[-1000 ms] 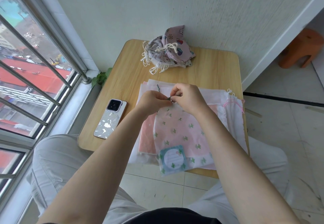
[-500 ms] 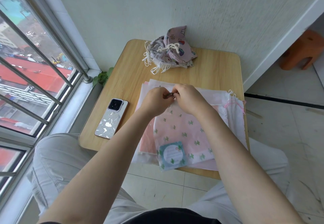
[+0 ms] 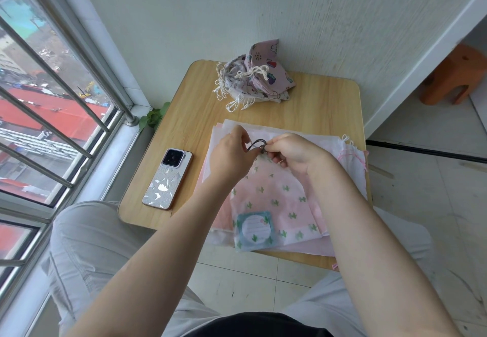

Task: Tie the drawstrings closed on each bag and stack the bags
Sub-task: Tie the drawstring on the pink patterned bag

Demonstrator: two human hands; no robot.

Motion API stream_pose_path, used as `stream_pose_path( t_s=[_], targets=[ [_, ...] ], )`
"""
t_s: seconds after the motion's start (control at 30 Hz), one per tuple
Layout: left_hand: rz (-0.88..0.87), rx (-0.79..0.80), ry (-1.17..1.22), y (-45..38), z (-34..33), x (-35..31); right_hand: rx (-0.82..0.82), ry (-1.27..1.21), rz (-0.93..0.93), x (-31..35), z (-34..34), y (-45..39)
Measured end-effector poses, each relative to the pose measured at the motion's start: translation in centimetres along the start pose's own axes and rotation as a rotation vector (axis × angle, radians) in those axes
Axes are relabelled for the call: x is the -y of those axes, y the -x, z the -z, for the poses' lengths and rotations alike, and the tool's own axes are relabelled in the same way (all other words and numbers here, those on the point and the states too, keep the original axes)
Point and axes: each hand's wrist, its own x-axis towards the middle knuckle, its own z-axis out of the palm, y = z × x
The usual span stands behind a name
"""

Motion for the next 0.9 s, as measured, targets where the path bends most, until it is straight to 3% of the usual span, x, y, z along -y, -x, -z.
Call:
stream_pose_path(
  t_s=[0.2,0.53,0.7,0.9],
  targets=[
    [0.044,0.012,0.259,0.8,-1.0,-0.1,0.016,-0.12,-0.089,-0.1,0.1,-0.3],
    [0.114,0.049,0.27,0.2,-0.6,-0.2,-0.037,-0.213,-0.021,-0.8,0.1,-0.5],
    [0.249,0.195,0.408,-0.5,0.3,-0.4,-0.048,-0.281,0.046,-1.1,-0.2,-0.4],
    [0.349,0.37,0.584,-1.1,1.2,-0.3,-0.179,-0.227,0.104,-1.1,-0.9,-0.3]
  ],
)
